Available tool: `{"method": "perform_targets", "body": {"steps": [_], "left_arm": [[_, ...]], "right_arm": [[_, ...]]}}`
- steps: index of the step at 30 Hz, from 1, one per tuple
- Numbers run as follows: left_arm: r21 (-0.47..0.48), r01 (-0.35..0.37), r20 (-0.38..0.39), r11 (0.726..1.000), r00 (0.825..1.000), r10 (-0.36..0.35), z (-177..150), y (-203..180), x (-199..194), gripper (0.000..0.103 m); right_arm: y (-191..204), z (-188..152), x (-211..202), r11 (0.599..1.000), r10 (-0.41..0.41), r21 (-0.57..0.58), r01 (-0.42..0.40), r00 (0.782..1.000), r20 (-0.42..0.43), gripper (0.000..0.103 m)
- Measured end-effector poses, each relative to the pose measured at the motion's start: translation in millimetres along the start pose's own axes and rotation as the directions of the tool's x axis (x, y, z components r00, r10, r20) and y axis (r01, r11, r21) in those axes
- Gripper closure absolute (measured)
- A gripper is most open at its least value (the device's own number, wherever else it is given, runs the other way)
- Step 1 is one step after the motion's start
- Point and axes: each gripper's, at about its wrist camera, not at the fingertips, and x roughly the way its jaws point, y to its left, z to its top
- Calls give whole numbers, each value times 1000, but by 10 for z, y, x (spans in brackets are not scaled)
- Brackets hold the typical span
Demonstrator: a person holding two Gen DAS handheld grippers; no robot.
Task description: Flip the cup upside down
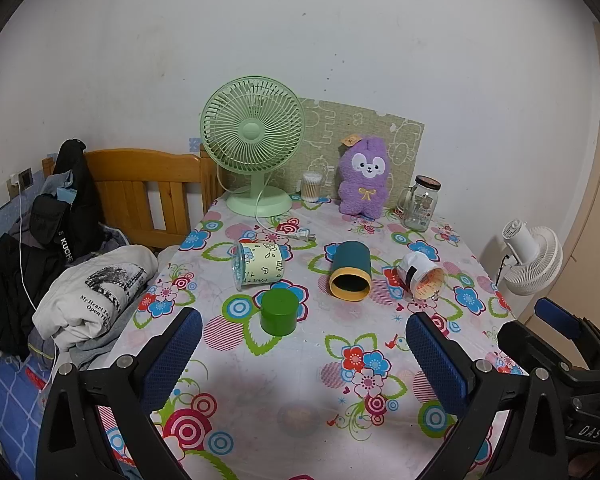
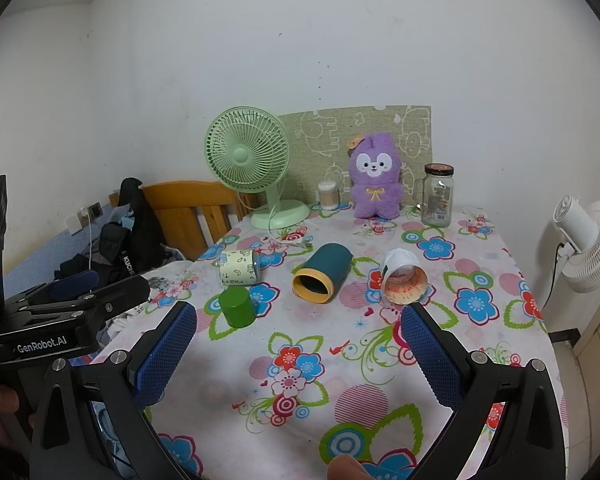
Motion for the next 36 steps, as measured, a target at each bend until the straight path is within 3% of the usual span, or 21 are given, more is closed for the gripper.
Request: {"method": "perform_targets", "body": {"steps": [36], "left_arm": [[0,-3,-13,1000,1000,3,-30,0,38,0]], "right_arm": [[-66,-125,85,1000,-4,8,4,1000,-15,0]]}}
